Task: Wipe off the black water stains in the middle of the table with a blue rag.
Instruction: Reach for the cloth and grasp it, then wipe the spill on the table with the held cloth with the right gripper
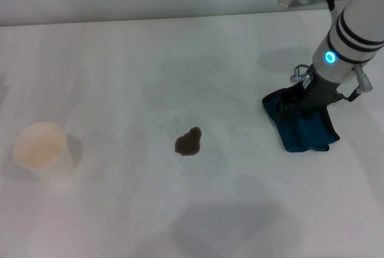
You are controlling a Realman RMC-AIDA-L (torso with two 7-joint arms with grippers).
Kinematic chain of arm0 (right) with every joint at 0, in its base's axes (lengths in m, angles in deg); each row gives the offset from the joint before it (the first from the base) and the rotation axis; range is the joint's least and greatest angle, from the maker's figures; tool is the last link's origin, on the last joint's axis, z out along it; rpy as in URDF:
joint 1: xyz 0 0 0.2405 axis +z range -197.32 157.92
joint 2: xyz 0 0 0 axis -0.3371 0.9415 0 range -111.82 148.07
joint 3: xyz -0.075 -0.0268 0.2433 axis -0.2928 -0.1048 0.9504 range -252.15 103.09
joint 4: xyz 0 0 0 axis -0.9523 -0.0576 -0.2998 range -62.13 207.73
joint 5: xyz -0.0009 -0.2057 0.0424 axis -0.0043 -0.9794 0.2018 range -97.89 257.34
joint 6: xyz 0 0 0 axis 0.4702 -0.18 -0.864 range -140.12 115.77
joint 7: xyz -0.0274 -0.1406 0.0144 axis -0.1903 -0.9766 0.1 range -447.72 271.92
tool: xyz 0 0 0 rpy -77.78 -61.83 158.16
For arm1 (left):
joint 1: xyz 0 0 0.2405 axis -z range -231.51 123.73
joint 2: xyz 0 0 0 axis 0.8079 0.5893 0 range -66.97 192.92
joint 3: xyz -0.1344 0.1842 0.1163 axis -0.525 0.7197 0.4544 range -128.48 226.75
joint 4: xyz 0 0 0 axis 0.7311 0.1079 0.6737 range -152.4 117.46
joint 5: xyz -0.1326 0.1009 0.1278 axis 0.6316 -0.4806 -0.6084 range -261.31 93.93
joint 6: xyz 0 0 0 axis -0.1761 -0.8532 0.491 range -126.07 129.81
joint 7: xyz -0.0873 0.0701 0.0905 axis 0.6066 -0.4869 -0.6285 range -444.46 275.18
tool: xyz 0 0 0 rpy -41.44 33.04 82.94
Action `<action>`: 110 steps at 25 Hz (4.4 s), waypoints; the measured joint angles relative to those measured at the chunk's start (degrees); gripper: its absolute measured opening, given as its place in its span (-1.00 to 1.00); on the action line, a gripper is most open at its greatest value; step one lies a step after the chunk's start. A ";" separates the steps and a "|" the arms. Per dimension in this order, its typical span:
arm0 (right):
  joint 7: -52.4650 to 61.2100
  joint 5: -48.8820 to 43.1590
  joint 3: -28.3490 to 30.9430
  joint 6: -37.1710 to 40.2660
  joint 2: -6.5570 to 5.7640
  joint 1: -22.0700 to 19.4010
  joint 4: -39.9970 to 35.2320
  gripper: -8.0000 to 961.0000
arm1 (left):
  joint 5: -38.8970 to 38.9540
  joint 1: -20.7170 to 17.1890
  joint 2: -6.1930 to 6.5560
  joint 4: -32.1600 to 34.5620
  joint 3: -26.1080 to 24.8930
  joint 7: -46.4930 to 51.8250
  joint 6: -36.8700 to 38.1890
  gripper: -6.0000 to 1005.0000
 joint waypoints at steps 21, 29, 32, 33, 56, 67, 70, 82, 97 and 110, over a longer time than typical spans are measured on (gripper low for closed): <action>-0.10 -0.38 -0.87 3.78 -0.29 2.79 9.61 0.12 | -0.12 -1.26 0.86 0.05 0.18 0.39 -0.07 0.75; -0.24 -0.05 -2.98 4.07 -0.08 3.15 9.62 -0.22 | -0.30 -1.53 0.88 0.07 0.36 0.42 -0.10 0.75; -0.38 0.05 -3.11 3.96 -0.05 3.41 9.66 -0.43 | -0.33 -1.70 0.88 0.08 0.36 0.44 -0.10 0.75; -0.42 0.24 -3.28 3.96 -0.03 3.44 9.51 -0.50 | -0.34 -1.76 0.88 0.11 0.36 0.44 -0.10 0.75; -6.55 20.41 -22.75 15.24 0.22 16.06 19.74 -0.77 | -0.06 -0.49 0.35 -0.09 0.48 0.16 -3.88 0.75; -2.85 31.84 -38.90 17.34 0.21 17.41 12.52 -0.78 | -0.53 -0.32 0.26 -0.04 0.60 0.05 -3.74 0.75; -1.78 33.80 -42.23 17.65 0.21 17.50 10.81 -0.78 | -0.56 0.12 0.26 0.04 0.63 0.03 -3.96 0.75; -1.03 34.70 -45.71 17.53 0.22 20.28 12.02 -0.76 | -0.69 -0.25 0.04 0.23 0.70 0.00 -3.88 0.75; -5.80 21.72 -32.50 15.64 0.15 21.28 22.83 -0.74 | -0.47 0.07 0.00 0.24 0.64 0.00 -4.38 0.75; -6.35 36.83 -44.53 18.18 0.22 21.22 15.04 -0.72 | -0.75 0.90 -0.33 0.70 0.71 0.01 -4.67 0.75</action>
